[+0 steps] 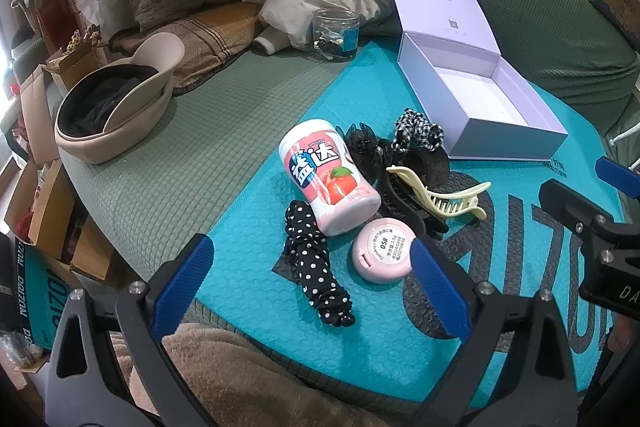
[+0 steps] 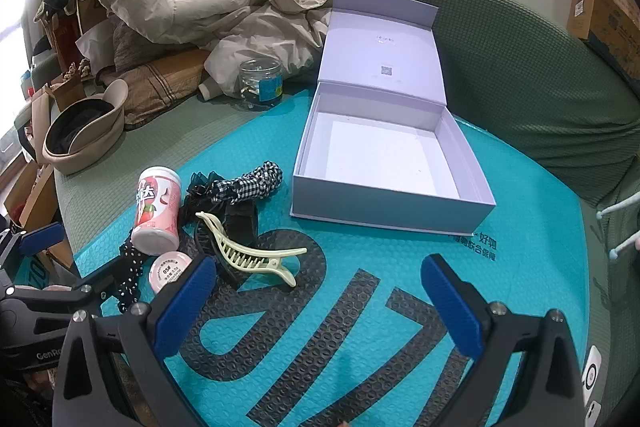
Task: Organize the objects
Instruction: 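Move both tools toward the pile of hair accessories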
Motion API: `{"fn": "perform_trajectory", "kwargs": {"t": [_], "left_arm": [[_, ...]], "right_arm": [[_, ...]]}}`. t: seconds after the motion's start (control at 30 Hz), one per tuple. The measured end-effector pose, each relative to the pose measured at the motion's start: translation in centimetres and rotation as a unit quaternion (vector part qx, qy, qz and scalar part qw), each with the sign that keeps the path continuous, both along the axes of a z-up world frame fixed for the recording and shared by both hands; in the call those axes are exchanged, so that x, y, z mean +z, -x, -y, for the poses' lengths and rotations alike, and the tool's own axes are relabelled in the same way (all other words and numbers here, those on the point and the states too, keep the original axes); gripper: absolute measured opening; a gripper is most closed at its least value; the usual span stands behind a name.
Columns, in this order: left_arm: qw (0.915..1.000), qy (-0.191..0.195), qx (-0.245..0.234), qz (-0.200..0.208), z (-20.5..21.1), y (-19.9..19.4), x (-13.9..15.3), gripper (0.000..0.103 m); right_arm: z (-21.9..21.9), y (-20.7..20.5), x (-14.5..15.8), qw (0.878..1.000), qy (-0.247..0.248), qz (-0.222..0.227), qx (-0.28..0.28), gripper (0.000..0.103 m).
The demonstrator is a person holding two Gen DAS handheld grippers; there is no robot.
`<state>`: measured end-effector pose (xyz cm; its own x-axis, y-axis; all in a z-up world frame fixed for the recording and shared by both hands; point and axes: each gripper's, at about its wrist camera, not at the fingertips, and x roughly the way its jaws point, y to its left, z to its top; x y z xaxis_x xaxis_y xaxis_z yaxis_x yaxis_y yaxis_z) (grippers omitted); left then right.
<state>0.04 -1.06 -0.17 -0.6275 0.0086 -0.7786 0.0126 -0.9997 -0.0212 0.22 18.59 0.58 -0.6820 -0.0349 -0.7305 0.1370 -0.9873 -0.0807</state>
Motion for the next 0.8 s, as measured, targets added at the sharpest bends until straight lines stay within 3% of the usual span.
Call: {"fn": "perform_trajectory", "kwargs": {"t": [0.8], "left_arm": [[1.0, 0.006, 0.002, -0.004, -0.26, -0.46, 0.55, 0.099]], "right_arm": [[-0.24, -0.13, 0.24, 1.0, 0.004, -0.004, -0.001, 0.103]]}}
